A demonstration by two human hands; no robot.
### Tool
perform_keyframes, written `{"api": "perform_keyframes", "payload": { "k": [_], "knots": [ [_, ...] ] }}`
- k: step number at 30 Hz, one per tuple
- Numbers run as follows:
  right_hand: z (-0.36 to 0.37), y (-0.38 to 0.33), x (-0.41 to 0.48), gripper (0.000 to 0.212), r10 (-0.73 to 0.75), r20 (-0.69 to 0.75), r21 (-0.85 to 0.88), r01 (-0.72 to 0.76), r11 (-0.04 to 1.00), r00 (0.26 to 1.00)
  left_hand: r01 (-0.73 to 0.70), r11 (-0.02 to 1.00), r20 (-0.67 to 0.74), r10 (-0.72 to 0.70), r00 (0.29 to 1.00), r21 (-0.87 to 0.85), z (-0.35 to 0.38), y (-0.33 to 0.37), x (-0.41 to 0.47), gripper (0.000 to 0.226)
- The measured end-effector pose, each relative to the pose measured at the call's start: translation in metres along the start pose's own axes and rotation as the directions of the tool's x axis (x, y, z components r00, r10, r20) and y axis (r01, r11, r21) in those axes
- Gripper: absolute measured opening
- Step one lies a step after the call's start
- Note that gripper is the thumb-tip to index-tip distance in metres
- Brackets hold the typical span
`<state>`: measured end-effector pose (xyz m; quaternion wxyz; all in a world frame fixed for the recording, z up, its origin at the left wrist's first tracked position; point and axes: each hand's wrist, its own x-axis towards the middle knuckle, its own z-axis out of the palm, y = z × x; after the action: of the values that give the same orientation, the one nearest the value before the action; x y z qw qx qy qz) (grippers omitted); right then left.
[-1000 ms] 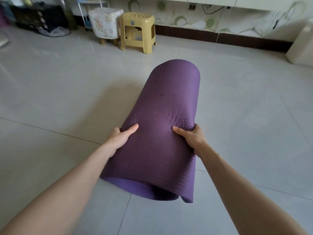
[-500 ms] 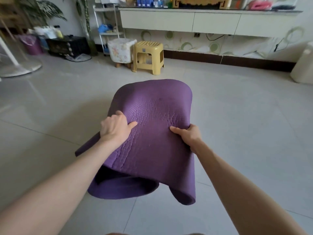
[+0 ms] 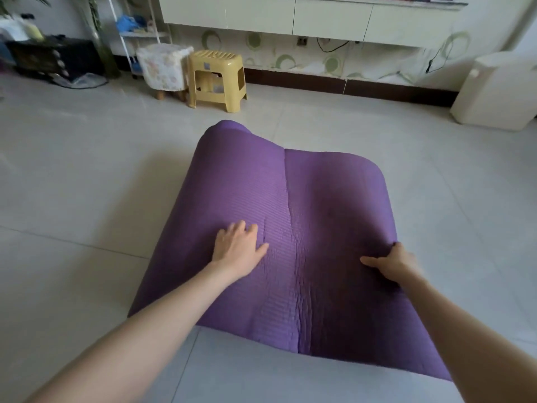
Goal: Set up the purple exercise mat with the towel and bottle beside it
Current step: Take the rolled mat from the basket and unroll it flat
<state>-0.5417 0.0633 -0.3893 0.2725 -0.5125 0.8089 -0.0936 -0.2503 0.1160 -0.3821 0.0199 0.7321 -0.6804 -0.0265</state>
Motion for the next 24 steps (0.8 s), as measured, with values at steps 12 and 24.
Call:
{"api": "perform_keyframes", "payload": {
  "k": [12,24],
  "knots": [
    [0.116,-0.160,-0.043,0.097,-0.243,0.326,0.053,0.239,0.970,0.914,0.045,0.971,-0.219,-0.097,0.971,-0.234,0.016,-0.093,0.010,0.032],
    [0.176,-0.270,-0.077,0.124,-0.261,0.246,-0.009,0.271,0.962,0.934,0.632,0.354,0.445,-0.481,0.756,-0.690,0.035,-0.215,0.031,0.112]
  ]
}}
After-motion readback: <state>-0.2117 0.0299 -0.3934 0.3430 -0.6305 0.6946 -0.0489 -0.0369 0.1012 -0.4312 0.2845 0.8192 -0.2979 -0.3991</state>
